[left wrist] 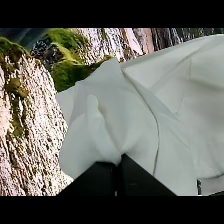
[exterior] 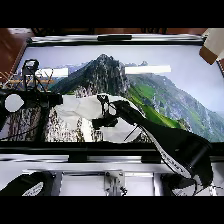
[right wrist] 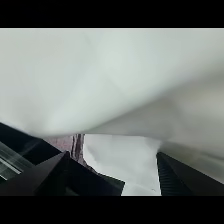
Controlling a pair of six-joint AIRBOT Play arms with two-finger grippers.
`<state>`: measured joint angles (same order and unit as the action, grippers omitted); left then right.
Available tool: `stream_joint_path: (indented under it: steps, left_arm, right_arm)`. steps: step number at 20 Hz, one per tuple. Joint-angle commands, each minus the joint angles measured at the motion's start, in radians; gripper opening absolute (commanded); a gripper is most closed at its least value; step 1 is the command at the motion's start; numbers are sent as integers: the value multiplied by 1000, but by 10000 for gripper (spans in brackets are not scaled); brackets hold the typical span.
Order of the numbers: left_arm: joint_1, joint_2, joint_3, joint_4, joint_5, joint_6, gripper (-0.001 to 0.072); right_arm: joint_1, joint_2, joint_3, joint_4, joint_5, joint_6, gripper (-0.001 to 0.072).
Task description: Fold the shirts.
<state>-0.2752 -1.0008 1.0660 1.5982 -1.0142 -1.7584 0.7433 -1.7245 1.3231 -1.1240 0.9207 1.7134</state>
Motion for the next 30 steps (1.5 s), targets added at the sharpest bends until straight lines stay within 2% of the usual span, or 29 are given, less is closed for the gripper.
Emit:
stream_joint_path:
  steps: [1, 2, 4, 8, 11, 15, 17, 20, 22, 25, 27, 30]
  left_arm:
    - [1, -1, 0, -12, 0, 0, 31]
    - [1, -1, 0, -13, 0, 0, 31]
    - [1, -1, 0, -12, 0, 0, 31]
    - [1, -1, 0, -12, 0, 0, 31]
    - [1, 0, 0, -12, 0, 0, 31]
    - [2, 8, 10, -8, 0, 50, 30]
    - [3, 26, 64, 3, -14, 84, 30]
    - [3, 59, 238, 103, -60, 90, 30]
    - [3, 86, 397, 158, -105, 89, 31]
    - [28, 138, 624, 164, -138, 80, 31]
    - [43, 188, 726, 163, -143, 55, 31]
    - [43, 271, 753, 113, -151, 55, 31]
  right_arm:
    - [6, -24, -1, 2, -42, 60, 645]
    - [9, -29, -1, 0, -42, 75, 636]
    - [13, -39, -1, -5, -38, 118, 403]
    - [12, -47, -1, -4, -38, 175, 60]
    - [12, -45, 6, -11, -8, 172, 52]
    - [11, 41, 68, -79, 64, 40, 51]
    - [12, 138, 117, -190, 149, -10, 51]
    - [12, 328, 214, -441, 295, -39, 51]
    - [12, 460, 287, -622, 356, -40, 51]
    - [12, 653, 383, -803, 357, -31, 51]
    - [12, 774, 436, -847, 334, 16, 51]
    - [12, 909, 452, -850, 286, 106, 51]
